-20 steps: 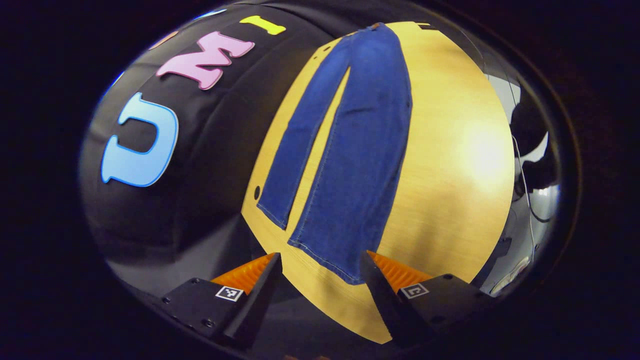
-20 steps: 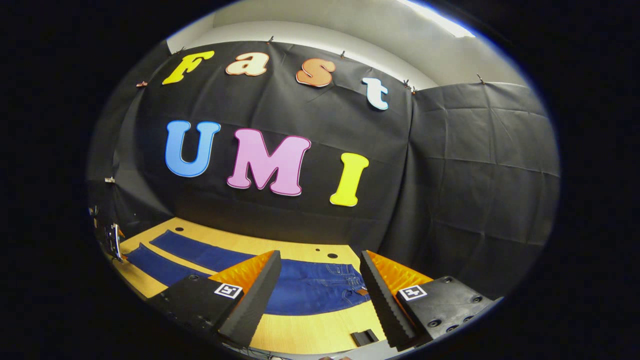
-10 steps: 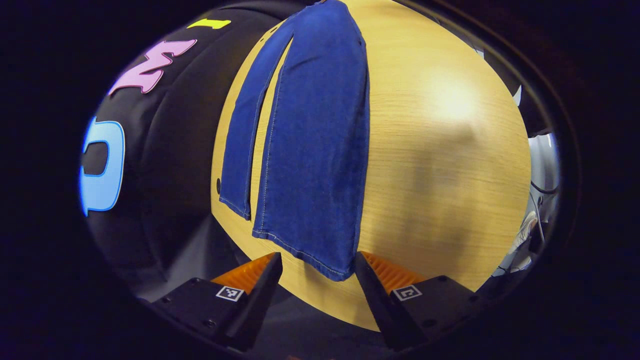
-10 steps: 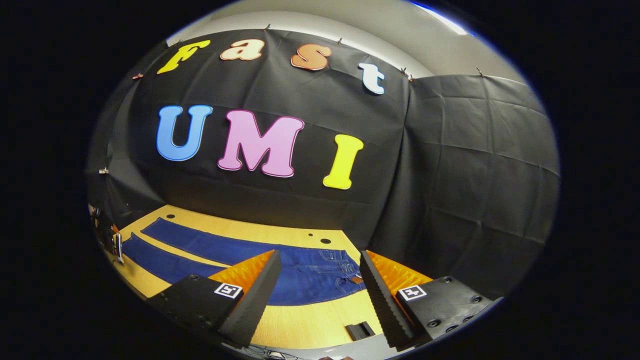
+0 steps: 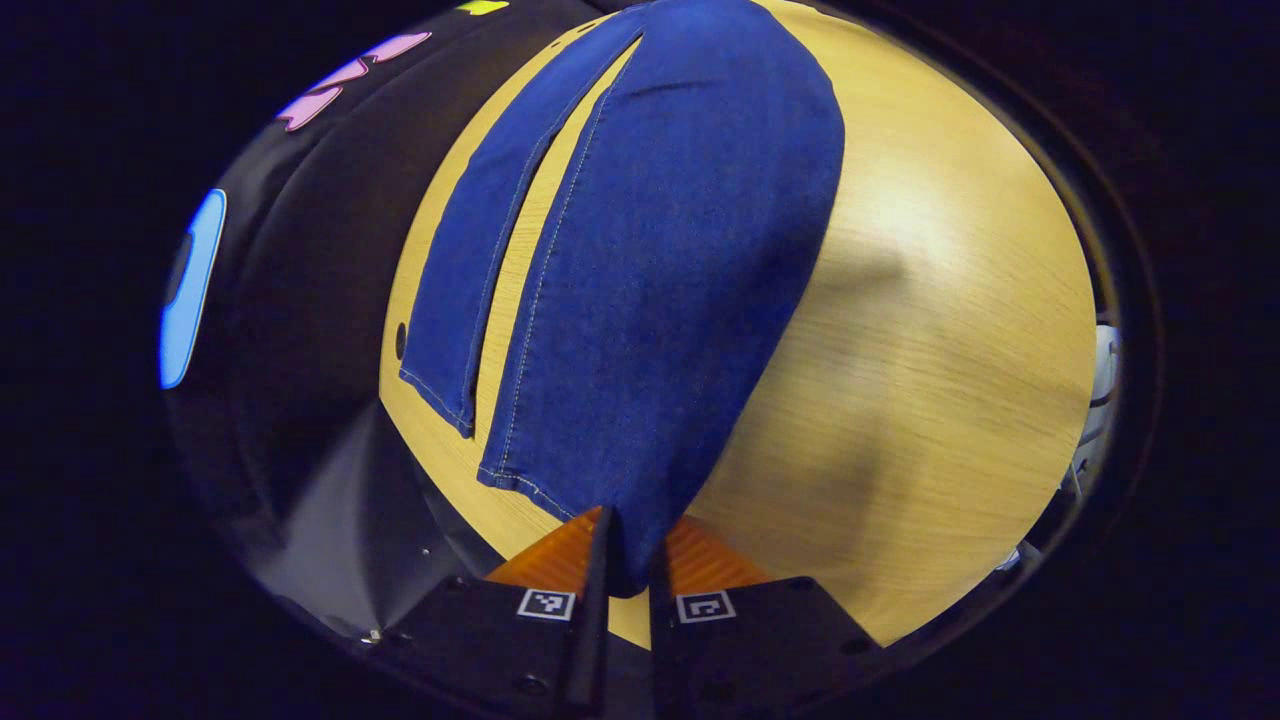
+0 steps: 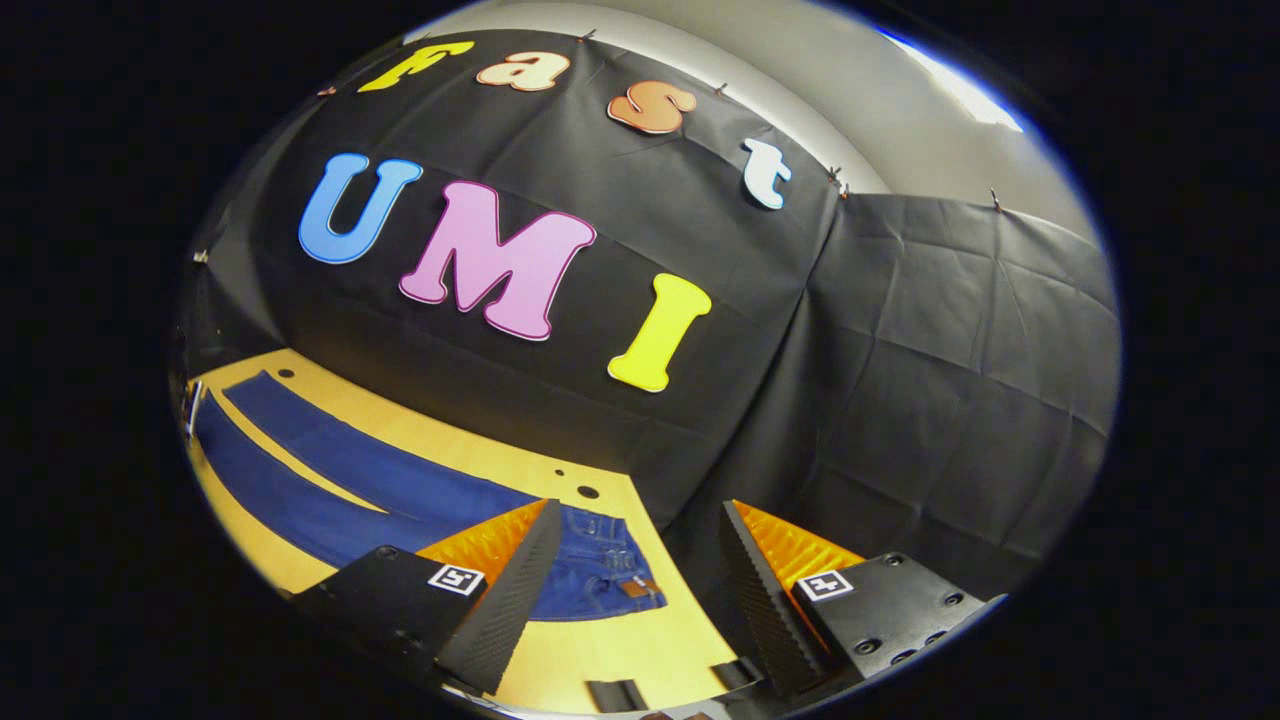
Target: Grasp the waist and the cuffs of the jeans and fold them to make the two legs overlap; first hold the waist and fold one-third of the jeans toward the cuffs, then hold the cuffs and fold the remaining one-third in the same direction to finish folding.
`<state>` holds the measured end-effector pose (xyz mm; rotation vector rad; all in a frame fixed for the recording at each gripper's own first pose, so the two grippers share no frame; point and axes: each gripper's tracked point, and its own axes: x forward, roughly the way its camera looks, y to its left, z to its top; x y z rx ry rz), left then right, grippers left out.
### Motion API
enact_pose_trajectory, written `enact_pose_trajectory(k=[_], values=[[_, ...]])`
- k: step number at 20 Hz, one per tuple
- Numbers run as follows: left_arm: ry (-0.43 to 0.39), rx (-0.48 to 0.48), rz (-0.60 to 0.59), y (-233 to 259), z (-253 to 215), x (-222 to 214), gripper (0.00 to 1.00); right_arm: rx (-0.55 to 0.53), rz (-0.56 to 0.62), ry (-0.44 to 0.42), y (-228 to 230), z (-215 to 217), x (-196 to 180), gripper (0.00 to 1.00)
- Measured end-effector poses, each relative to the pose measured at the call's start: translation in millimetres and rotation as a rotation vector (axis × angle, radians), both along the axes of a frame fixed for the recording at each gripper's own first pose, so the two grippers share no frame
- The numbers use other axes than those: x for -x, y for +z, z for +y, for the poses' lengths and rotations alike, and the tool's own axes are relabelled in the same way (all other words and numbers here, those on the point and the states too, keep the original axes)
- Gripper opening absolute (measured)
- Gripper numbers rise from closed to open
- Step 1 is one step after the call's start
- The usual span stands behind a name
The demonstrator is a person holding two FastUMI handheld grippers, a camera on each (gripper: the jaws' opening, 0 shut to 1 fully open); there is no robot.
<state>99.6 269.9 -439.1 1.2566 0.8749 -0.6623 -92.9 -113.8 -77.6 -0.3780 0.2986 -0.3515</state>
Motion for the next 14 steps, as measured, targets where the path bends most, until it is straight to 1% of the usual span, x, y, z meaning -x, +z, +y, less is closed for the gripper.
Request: enact_pose_trajectory(k=[1, 2, 4, 5, 7, 8, 10, 11, 13, 14], values=[[0.009, 0.007, -0.003, 0, 1, 0, 0.10, 0.030, 0.008, 0.007, -4, -11, -8, 0.97], [0.014, 0.015, 0.000, 1, 0, 1, 0.18, 0.056, 0.016, 0.019, -9, -22, -16, 0.97], [0.013, 0.024, -0.007, 1, -1, 0, 0.13, 0.105, 0.042, 0.033, -23, -47, -32, 0.97], [0.008, 0.029, -0.010, 1, -2, 0, 0.09, 0.132, 0.058, 0.037, -31, -60, -40, 0.97], [0.020, 0.037, -0.003, 1, -1, 0, 0.06, 0.187, 0.102, 0.056, -49, -84, -55, 0.97], [0.027, 0.043, 0.006, 0, -1, -1, 0.06, 0.222, 0.130, 0.076, -61, -94, -61, 0.97], [0.046, 0.055, 0.027, 1, -1, 0, 0.06, 0.332, 0.197, 0.147, -82, -112, -76, 0.97], [0.057, 0.056, 0.039, 1, -1, -1, 0.06, 0.367, 0.238, 0.179, -95, -121, -84, 0.97], [0.081, 0.056, 0.059, 2, -2, 0, 0.06, 0.410, 0.335, 0.285, -129, -132, -93, 0.97], [0.090, 0.051, 0.063, 2, -2, 0, 0.06, 0.461, 0.409, 0.355, -148, -135, -94, 0.97]])
